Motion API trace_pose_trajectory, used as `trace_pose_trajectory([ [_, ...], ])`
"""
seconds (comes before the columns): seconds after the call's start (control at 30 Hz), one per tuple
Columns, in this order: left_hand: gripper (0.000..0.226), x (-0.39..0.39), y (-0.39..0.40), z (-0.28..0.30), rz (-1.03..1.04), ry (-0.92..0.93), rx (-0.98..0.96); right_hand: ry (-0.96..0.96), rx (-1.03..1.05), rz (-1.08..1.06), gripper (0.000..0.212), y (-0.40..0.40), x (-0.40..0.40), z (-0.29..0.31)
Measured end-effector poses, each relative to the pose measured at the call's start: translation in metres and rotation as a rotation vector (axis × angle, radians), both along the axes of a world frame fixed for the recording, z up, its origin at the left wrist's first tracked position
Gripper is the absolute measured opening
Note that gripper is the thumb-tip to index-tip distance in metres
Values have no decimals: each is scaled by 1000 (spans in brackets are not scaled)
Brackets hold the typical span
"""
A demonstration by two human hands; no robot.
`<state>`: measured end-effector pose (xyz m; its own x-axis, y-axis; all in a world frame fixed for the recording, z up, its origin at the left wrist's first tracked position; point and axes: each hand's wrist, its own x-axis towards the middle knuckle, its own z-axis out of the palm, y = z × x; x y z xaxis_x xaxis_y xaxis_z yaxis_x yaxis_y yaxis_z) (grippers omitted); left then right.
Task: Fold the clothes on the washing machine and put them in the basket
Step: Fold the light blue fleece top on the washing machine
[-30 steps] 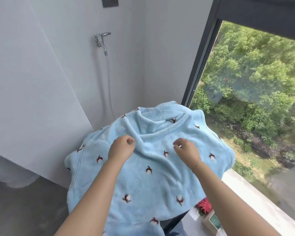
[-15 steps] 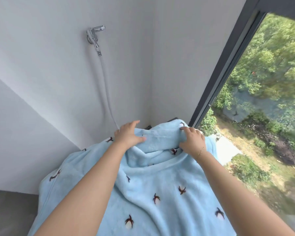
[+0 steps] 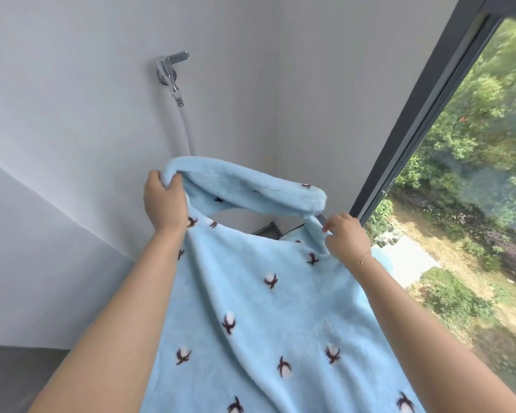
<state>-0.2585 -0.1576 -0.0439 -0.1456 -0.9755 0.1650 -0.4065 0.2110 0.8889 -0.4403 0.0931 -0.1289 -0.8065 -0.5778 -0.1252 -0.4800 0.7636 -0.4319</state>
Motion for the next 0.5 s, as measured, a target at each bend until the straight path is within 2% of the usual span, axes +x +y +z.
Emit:
trace_pose_trajectory([
  [0.07, 9, 11, -12, -2, 26, 31, 35, -137, 173, 11, 42, 4, 4, -16],
  [0.13, 8, 17, -12, -7, 20, 40, 79, -172, 156, -52, 47, 6, 8, -27],
  [0.2, 9, 24, -11, -12, 25, 90, 139, -119, 125, -116, 47, 3, 11, -31],
  [0.27, 24, 30, -12, -17, 60, 171, 191, -108, 181, -160, 41, 1, 11, -31],
  [0.33, 42, 36, -13, -18, 102, 211, 195, -180, 246, -179, 40, 2, 9, -29],
  [0.37, 43, 39, -12, -17, 113, 226, 189, -227, 246, -187, 39, 4, 9, -27],
  [0.43, 38, 43, -11, -13, 121, 285, 190, -332, 134, -250, 33, 8, 6, -25],
  [0.5, 33, 47, -10, -10, 135, 331, 199, -478, -116, -396, 28, 12, 5, -17],
])
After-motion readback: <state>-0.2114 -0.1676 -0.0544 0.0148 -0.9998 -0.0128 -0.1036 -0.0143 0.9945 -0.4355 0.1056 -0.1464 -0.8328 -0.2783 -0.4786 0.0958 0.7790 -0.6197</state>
